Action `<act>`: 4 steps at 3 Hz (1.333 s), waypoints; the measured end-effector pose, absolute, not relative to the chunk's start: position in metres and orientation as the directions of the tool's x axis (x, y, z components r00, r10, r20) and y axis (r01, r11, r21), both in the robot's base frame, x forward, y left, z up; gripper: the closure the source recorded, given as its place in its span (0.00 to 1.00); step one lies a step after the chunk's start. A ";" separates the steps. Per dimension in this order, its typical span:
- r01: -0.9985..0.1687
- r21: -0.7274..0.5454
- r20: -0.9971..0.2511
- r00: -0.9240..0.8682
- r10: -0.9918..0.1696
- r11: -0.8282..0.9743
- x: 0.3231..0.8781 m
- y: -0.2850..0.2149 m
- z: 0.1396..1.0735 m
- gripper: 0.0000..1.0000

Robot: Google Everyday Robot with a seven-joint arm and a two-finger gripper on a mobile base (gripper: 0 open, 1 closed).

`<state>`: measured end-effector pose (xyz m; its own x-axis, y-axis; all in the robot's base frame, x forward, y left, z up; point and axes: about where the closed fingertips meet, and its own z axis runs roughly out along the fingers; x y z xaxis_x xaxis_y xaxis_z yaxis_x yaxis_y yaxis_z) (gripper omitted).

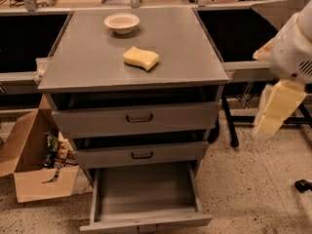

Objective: Close bottom drawer

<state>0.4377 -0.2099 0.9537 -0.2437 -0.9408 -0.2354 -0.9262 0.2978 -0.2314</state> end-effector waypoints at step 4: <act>-0.914 0.088 -0.450 -0.392 -0.802 0.397 0.442 -0.133 0.752 0.00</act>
Offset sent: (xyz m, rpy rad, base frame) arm 0.0009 0.0943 -0.2321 0.3748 0.2308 -0.1181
